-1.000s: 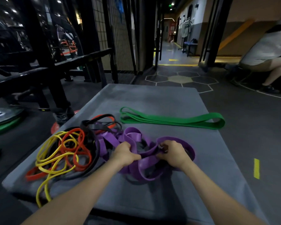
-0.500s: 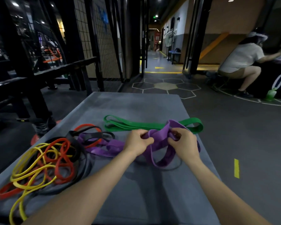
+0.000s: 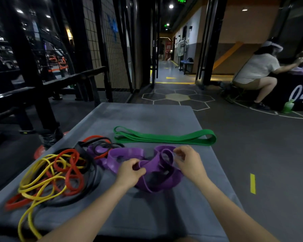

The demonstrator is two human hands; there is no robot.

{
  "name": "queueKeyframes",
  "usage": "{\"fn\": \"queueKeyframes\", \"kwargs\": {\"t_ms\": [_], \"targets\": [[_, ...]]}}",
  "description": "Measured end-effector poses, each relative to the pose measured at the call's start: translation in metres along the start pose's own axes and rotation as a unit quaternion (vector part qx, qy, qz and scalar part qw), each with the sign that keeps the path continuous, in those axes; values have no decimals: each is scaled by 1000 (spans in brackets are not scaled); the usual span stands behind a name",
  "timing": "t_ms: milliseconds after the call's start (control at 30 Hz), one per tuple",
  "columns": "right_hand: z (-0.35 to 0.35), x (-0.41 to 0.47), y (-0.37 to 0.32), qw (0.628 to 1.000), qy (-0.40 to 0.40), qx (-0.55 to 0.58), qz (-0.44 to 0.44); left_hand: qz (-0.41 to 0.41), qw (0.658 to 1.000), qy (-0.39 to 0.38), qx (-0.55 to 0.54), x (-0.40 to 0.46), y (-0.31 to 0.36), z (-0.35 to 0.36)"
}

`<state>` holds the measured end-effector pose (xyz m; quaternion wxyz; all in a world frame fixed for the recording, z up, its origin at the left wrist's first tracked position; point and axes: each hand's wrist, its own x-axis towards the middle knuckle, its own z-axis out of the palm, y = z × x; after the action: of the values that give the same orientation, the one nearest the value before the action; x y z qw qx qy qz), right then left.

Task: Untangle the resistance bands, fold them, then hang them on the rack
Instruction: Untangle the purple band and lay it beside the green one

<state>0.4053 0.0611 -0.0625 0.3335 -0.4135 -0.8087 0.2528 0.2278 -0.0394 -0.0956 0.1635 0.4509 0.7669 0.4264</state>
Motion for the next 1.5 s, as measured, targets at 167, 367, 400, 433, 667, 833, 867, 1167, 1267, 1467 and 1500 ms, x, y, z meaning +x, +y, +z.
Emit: {"fn": "queueKeyframes", "kwargs": {"t_ms": [167, 367, 400, 433, 667, 833, 867, 1167, 1267, 1467, 1500], "targets": [[15, 14, -5, 989, -58, -121, -60, 53, 998, -11, 22, -6, 1, -8], [34, 21, -8, 930, -188, -293, -115, 91, 992, -92, 0, -7, -6, -18], [34, 19, -5, 924, -187, -316, -105, 85, 993, -83, -11, -6, -7, -20], [32, 17, -2, 925, -174, -325, -96, 75, 994, -71, -25, -5, -8, -22], [8, 19, 4, 958, -130, -254, -8, 53, 997, -44, -29, -7, -15, -30], [18, 15, -18, 964, -149, -203, -82, 98, 994, -55, 15, -15, 6, -35], [23, 14, -23, 960, -168, -196, -108, 106, 992, -59, 19, -17, 10, -38], [-5, 14, -45, 929, -87, -315, -175, 103, 994, -46, -1, -19, 13, -61], [-23, 14, -57, 937, -26, -307, -166, 77, 994, -71, 5, -17, 20, -63], [-53, 23, -94, 950, 30, -230, -211, 89, 990, -56, 90, -9, 64, -85], [-58, 24, -104, 948, 33, -221, -224, 92, 991, -66, 65, -8, 77, -89]]}}
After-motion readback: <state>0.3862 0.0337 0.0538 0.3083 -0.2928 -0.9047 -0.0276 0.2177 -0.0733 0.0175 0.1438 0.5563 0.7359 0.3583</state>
